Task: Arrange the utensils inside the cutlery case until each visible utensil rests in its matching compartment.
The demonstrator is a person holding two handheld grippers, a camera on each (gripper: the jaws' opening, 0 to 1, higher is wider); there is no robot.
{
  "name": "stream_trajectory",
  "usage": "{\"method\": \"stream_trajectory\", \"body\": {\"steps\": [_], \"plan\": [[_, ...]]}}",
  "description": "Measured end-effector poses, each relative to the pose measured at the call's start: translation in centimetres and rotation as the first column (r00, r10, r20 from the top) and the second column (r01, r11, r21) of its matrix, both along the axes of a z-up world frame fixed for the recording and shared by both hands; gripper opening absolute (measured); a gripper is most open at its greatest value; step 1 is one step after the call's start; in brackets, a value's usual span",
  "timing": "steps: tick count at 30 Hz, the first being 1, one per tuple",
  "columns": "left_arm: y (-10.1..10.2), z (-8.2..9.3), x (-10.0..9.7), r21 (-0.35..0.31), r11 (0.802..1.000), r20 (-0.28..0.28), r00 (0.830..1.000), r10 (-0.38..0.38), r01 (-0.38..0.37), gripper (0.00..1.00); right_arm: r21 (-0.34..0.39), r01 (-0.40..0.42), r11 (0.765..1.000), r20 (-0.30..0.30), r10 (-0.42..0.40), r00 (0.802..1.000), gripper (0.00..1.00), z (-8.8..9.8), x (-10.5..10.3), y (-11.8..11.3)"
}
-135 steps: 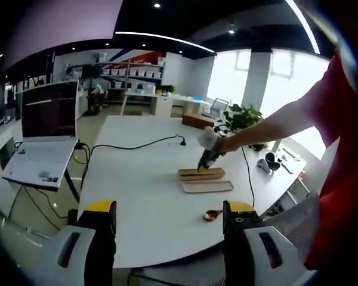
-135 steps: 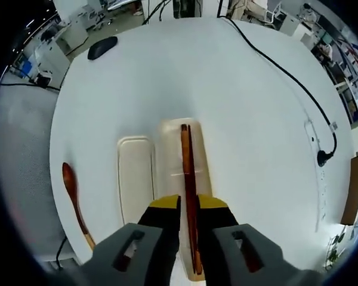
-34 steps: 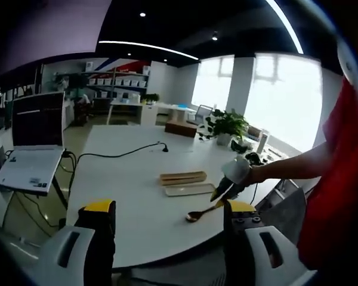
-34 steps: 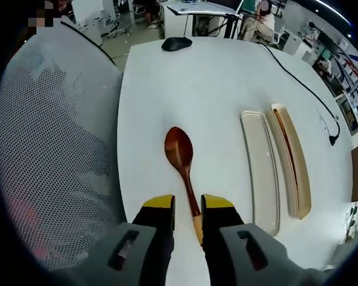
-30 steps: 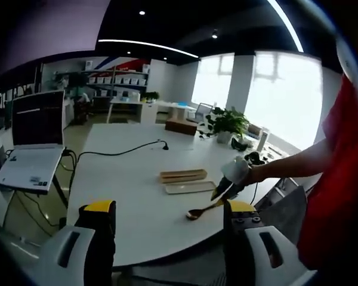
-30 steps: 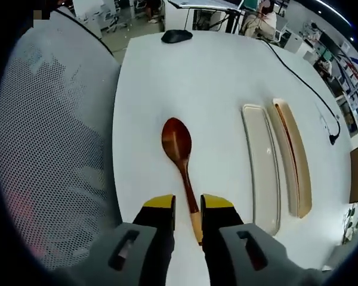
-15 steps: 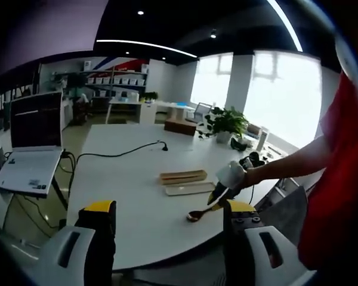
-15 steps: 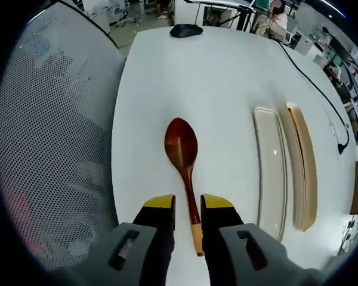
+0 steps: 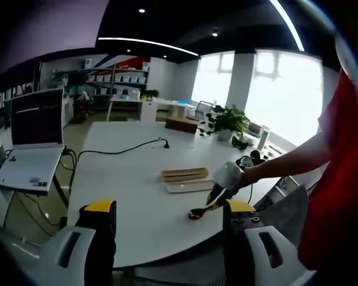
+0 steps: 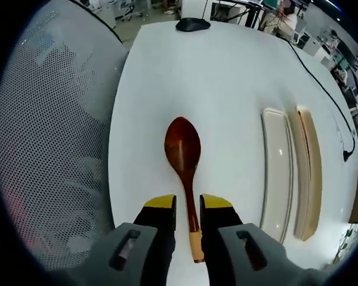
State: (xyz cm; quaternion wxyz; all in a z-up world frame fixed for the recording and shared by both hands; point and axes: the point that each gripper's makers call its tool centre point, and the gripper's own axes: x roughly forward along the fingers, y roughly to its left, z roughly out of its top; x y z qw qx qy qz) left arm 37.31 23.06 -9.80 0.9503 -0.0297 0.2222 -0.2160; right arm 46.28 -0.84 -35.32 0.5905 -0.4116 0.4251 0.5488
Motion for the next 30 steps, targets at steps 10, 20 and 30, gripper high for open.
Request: {"method": "stream_trajectory", "body": {"steps": [10, 20, 30], "plan": [[0.25, -0.16, 0.8, -0.002, 1.0, 0.001, 1.0, -0.003, 0.003, 0.74, -0.019, -0.013, 1.0, -0.001, 0.013, 1.0, 0.11, -0.37, 0.1, -0.07], [0.17, -0.48, 1.0, -0.009, 1.0, -0.006, 1.0, -0.007, 0.006, 0.74, -0.032, -0.005, 0.999, -0.017, 0.004, 1.0, 0.1, -0.92, 0.33, 0.15], [-0.1, -0.93, 0.72, -0.021, 1.0, -0.014, 1.0, -0.001, 0.001, 0.74, -0.111, -0.066, 0.992, 0.018, 0.068, 0.998, 0.02, -1.04, -0.12, 0.33]]}}
